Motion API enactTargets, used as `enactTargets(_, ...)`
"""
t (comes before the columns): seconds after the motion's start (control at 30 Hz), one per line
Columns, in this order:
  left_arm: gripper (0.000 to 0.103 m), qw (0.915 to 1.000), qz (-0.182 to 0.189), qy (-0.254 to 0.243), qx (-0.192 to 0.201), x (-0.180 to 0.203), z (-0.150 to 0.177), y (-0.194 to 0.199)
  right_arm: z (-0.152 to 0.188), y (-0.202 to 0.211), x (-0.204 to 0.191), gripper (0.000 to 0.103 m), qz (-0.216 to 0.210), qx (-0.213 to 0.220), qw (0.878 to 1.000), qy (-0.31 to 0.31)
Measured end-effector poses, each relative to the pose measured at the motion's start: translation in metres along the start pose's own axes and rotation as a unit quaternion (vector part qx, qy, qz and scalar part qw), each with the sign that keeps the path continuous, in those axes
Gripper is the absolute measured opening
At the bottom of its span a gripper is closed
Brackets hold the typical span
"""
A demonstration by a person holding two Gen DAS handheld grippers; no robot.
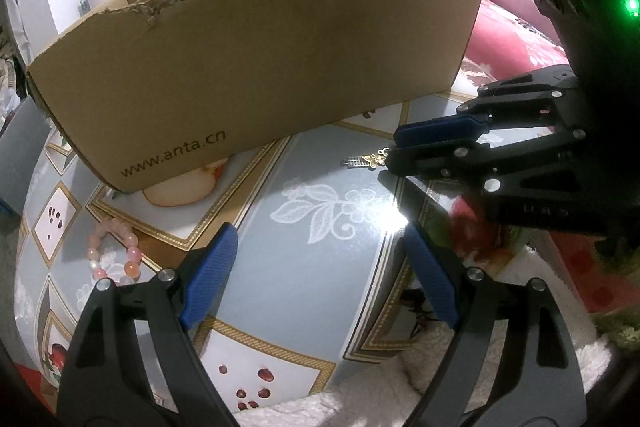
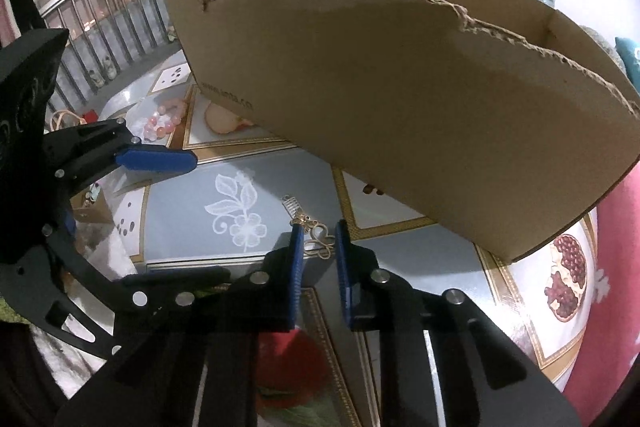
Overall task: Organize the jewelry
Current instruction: 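Lower the open left tool toward the gold butterfly charm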
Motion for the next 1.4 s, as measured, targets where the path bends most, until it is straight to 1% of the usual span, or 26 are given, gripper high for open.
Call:
enactTargets(0.33,0.081,1.0000,-0.001,-0.001,0.001,0.001,0.000,0.000,0.005,0.006,0.003,0.016,-0.005,0.005,1.000,-0.030)
enactTargets(0.43,0.081,0.9999,-0.004,0.002,0.009,0.000,-0.001,0.001,0.008,0.015,0.008,0.016,-0.001,0.011,0.999,-0.049)
enactTargets(0.5,0.081,0.9998,0.004,0.007,0.018,-0.001,-0.003,0.005,0.011,0.019,0.011,0.016,-0.001,0.015,0.998,-0.064)
enactTargets(0.57,0.076,0.9994,0.015,0.011,0.028,-0.001,-0.007,0.008,0.016,0.023,0.016,0.016,0.002,0.020,0.996,-0.083)
enactTargets(0.63,0.066,0.9990,0.028,0.011,0.032,0.000,-0.011,0.009,0.021,0.028,0.021,0.016,0.000,0.028,0.994,-0.105)
enactTargets(0.67,0.063,0.9987,0.036,0.009,0.034,0.002,-0.013,0.009,0.022,0.028,0.023,0.016,-0.001,0.030,0.993,-0.112)
enactTargets(0.73,0.052,0.9983,0.047,0.003,0.033,0.006,-0.016,0.008,0.026,0.029,0.026,0.016,-0.006,0.036,0.991,-0.130)
enactTargets(0.77,0.046,0.9980,0.053,0.000,0.033,0.009,-0.018,0.007,0.027,0.029,0.026,0.016,-0.008,0.038,0.990,-0.135)
enactTargets(0.83,0.038,0.9974,0.064,-0.008,0.031,0.016,-0.022,0.006,0.029,0.029,0.028,0.016,-0.010,0.041,0.989,-0.141)
enactTargets(0.93,0.029,0.9965,0.073,-0.027,0.029,0.026,-0.025,0.003,0.031,0.029,0.029,0.016,-0.015,0.047,0.988,-0.149)
enactTargets(1.1,0.025,0.9959,0.065,-0.059,0.020,0.041,-0.028,-0.009,0.031,0.029,0.031,0.016,-0.023,0.058,0.985,-0.158)
enactTargets(1.27,0.022,0.9960,0.060,-0.065,0.007,0.043,-0.030,-0.018,0.037,0.033,0.032,0.016,-0.031,0.064,0.984,-0.163)
enactTargets(1.4,0.021,0.9949,0.080,-0.062,0.003,0.046,-0.032,-0.017,0.041,0.036,0.037,0.016,-0.035,0.069,0.983,-0.167)
Point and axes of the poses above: each gripper's, at about its wrist camera, not at the fingertips, and y roughly against the way its jaws point, x to its right, z to its underside, the point moved 7 cm from there along -y, roughly the way its jaws point, and after that the axes turned 8 degrees about y, right-handed, at the moved point
